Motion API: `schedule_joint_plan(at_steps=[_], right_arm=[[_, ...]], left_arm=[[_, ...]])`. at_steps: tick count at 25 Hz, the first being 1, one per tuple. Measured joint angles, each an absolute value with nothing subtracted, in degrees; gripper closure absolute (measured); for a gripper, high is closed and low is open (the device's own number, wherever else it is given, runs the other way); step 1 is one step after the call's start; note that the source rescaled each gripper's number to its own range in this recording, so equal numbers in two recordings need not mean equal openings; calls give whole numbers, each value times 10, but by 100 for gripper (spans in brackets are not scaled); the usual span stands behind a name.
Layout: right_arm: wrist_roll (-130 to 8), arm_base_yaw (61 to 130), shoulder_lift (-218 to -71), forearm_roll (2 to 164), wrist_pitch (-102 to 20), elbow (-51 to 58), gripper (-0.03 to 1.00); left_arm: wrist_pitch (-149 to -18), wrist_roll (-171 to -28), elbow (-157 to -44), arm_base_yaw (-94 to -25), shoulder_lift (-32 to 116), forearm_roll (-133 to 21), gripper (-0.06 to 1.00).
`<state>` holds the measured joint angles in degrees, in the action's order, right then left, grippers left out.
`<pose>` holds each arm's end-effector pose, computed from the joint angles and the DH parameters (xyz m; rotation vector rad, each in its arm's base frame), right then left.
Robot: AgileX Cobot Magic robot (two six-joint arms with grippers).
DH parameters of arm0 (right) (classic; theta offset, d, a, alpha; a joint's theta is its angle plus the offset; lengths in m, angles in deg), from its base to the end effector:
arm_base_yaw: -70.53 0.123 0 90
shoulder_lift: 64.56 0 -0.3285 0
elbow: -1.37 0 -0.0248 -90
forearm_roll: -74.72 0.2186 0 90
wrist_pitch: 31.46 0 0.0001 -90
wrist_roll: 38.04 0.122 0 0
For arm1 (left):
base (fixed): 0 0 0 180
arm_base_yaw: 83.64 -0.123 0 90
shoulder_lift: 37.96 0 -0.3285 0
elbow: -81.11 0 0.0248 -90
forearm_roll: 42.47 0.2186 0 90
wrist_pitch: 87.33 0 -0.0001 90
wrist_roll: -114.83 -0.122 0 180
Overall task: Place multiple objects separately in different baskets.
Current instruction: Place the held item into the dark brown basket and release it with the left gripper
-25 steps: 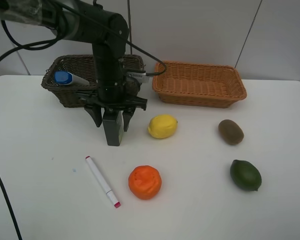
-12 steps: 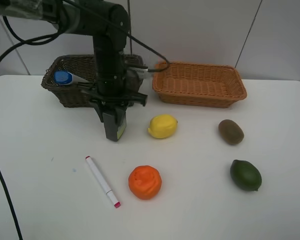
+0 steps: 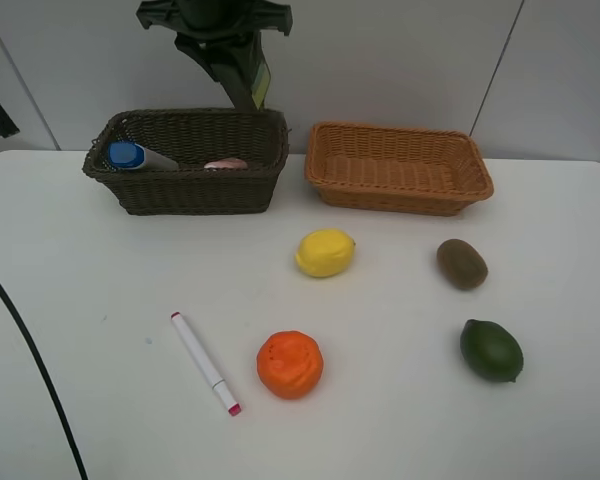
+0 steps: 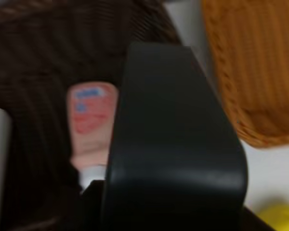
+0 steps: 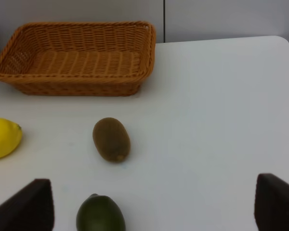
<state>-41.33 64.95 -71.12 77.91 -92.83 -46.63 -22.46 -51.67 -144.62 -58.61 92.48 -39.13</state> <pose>-0.0522 0.0111 0.2542 0.0365 2.0219 -0.0317 0.4468 -0.2015 0.3128 0.2764 2.6021 -0.1612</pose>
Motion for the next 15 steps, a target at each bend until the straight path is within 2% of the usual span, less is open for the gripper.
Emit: schedule_joint_plan(at_steps=[5,11,12,14,15], right_arm=[[-413,650,-711,779,-928,-466,1],[-413,650,-711,779,-928,-466,1],[-413,650,-711,779,-928,-466,1],[-413,650,-711,779,-928,-466,1],[-413,650,-711,779,-928,-466,1]], left_arm=[[-227,-517,-1446,-650,942,-385,53],[-239,-555,-1446,-674,984,-383,52],[-240,-559,-1446,-674,989,-383,47],[-241,-558,-1446,-674,994,-384,20],[-239,-553,-1446,-674,995,-384,10]])
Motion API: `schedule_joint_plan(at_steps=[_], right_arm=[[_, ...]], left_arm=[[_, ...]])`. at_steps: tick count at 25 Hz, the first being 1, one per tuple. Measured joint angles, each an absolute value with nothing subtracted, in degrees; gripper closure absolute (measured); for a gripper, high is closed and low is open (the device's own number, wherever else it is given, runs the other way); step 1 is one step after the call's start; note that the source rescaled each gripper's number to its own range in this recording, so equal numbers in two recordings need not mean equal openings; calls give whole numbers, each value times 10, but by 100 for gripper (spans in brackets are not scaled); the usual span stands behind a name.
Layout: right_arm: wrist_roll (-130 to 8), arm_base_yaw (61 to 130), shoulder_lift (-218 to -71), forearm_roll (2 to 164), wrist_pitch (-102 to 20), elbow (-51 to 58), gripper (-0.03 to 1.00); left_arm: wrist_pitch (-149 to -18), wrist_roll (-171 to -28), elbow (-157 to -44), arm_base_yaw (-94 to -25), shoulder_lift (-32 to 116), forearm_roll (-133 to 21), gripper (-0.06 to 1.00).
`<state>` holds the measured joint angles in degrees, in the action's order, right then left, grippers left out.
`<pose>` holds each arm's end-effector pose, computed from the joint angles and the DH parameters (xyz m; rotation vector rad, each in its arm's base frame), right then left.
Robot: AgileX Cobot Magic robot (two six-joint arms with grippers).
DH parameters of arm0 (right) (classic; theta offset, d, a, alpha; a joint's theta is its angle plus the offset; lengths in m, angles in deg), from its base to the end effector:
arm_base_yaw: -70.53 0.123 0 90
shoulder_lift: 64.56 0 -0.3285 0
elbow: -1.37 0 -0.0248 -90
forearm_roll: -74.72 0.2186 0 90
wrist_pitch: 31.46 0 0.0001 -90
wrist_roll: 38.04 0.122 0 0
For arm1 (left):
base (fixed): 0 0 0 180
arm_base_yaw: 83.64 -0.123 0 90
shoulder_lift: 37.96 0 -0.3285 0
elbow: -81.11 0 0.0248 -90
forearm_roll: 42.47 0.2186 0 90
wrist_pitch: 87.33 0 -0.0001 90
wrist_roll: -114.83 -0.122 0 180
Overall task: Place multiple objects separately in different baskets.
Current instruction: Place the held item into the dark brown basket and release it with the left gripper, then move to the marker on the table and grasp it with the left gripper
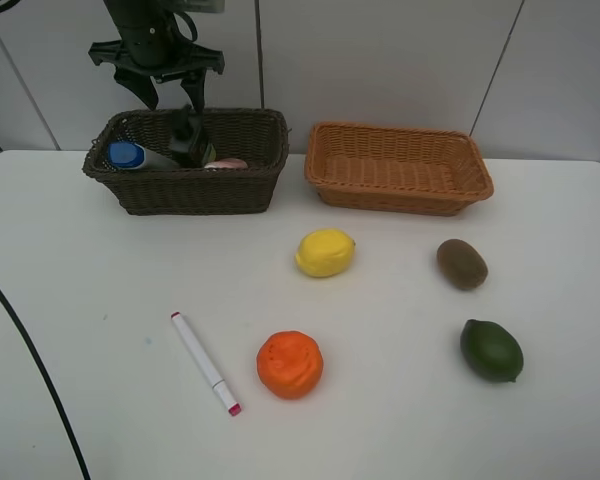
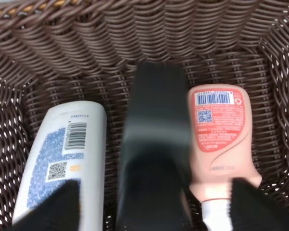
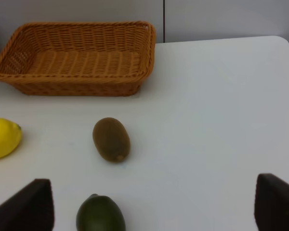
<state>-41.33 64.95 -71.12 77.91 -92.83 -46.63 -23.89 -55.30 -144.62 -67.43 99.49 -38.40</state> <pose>-0.0522 0.0111 0.2542 0.0365 2.0219 -0.0317 0.4942 -0.1356 0.2529 0.1735 2.6979 -0.0414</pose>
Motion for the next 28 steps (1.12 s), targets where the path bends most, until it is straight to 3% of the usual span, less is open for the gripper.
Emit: schedule_joint_plan(at_steps=[3,15,28], right_arm=[[-413,650,-711,779,-928,-466,1],[-413,650,-711,779,-928,-466,1],[-413,650,-711,779,-928,-466,1]], left_arm=[[-223,-536,-1446,-674,995,-384,-3],[-186,-524,-1437,-667,979,-499,-5],[-185,-460,-1017,-633,693,-498,-5]])
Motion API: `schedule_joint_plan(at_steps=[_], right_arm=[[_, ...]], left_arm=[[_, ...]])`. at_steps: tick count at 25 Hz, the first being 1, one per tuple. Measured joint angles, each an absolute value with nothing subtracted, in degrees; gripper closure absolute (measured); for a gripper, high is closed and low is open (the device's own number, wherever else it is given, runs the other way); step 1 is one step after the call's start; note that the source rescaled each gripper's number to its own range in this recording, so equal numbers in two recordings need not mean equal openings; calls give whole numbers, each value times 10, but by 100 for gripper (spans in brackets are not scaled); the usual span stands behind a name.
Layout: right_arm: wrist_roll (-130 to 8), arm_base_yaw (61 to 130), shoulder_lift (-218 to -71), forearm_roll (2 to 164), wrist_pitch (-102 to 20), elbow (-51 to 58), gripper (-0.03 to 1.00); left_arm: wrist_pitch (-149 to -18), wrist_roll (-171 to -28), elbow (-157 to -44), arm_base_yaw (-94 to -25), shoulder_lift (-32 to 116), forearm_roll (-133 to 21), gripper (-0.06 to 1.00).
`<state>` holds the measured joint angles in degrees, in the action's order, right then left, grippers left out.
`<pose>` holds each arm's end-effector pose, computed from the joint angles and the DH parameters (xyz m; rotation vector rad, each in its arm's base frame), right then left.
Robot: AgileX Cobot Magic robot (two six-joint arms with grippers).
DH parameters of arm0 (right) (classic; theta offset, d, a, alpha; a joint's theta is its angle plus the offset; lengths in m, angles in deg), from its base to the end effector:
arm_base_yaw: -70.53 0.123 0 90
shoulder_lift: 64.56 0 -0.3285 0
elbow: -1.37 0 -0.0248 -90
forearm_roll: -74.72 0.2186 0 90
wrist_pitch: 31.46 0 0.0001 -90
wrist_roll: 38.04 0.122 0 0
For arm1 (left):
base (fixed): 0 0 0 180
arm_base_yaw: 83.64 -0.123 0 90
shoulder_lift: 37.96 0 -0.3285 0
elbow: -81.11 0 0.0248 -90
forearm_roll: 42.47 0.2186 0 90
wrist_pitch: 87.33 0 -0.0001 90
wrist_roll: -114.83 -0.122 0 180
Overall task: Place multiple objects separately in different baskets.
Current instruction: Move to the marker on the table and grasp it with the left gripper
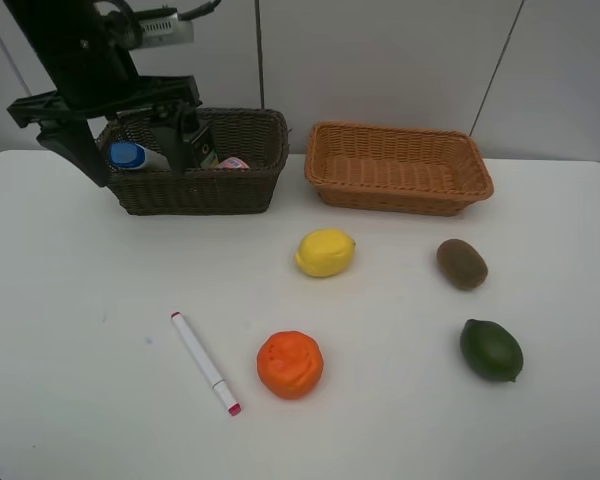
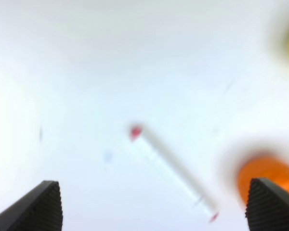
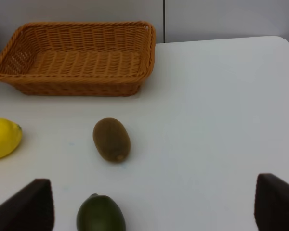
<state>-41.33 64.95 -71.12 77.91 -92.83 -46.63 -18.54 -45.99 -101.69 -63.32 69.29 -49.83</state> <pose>-0.0522 0.0111 0.2542 0.0365 2.0219 -0.0317 0.3042 -0.1282 0.2859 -0.0299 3.0628 -0.2379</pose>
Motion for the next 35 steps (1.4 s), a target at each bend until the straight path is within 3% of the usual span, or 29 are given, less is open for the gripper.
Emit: schedule_joint_plan(at_steps=[9,18,35], right_arm=[[-413,650,-711,779,-928,-466,1],[-413,650,-711,779,-928,-466,1],[-413,650,-711,779,-928,-466,1]], left_arm=[[-242,-376,-855,-590,693,-513,-5],[-296,-358,-855,-524,830,-538,-5],[-373,-358,-882,-520,909,-558,-5]])
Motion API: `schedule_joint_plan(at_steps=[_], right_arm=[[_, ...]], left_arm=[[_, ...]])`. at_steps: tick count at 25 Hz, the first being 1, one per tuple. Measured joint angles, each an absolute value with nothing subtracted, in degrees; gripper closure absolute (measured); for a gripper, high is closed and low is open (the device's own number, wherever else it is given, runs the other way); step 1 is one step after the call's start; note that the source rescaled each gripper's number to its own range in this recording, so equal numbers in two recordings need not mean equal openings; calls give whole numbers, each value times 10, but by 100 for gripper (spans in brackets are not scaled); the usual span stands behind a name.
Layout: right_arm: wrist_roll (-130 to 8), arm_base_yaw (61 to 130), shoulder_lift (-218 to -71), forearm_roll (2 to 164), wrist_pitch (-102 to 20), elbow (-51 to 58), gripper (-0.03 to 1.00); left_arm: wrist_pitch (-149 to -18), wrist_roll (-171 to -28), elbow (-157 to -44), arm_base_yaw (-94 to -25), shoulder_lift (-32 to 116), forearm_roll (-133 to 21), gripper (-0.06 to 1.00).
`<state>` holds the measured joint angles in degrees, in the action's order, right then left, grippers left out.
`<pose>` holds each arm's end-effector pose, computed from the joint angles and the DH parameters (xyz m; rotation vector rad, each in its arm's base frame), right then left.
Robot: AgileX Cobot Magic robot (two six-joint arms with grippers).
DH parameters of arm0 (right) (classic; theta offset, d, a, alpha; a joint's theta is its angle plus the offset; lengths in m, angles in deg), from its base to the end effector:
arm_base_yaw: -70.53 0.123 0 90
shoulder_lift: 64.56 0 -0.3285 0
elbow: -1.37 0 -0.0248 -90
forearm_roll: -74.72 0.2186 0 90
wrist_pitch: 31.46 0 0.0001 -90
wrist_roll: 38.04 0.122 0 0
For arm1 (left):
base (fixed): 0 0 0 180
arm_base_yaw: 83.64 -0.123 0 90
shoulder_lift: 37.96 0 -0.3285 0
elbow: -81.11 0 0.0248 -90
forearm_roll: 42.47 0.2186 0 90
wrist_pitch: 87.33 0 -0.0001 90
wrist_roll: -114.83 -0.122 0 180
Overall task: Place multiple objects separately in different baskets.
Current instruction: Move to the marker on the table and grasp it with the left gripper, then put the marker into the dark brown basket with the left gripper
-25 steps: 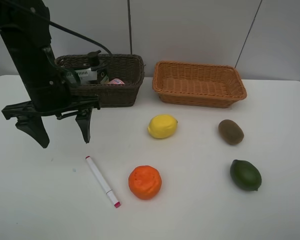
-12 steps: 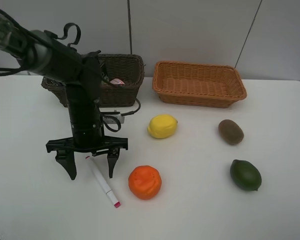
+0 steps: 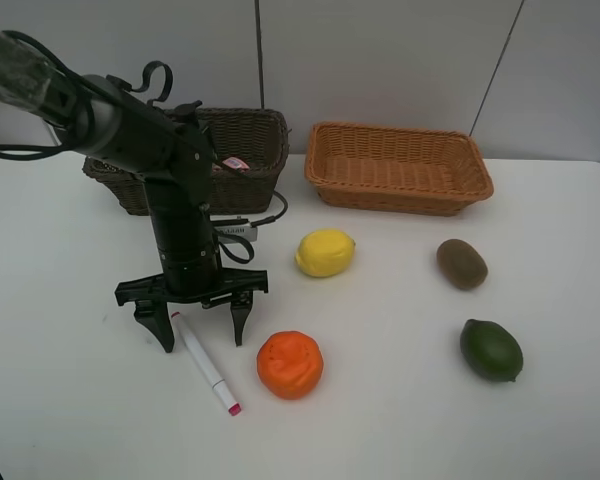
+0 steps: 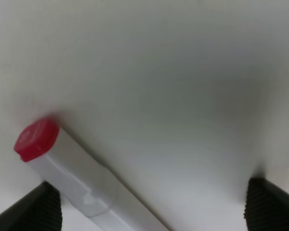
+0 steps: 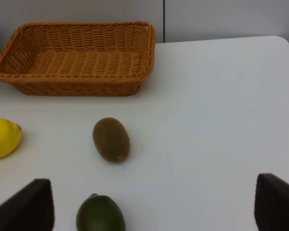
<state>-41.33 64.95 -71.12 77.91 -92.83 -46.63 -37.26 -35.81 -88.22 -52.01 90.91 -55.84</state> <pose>-0.0522 0.0111 0.2542 0.0365 2.0219 -0.0317 0.2852 -0.2011 0.1099 0.1828 -2.9068 0.0852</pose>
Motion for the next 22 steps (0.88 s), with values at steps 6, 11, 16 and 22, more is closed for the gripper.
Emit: schedule_joint_plan(at_steps=[6,11,16,22], right_arm=[[-413,650,-711,779,-928,-466,1],[-413,650,-711,779,-928,-466,1],[-413,650,-711,779,-928,-466,1],[-413,650,-711,779,-928,-466,1]], left_arm=[[-373,-358,-883,-520,909,-558,33],[-364,-409,-883,-520,910,-557,94],[-364,-448,-883,-520,906,-557,94],[-386,-472,-901,-520,819,-556,94]])
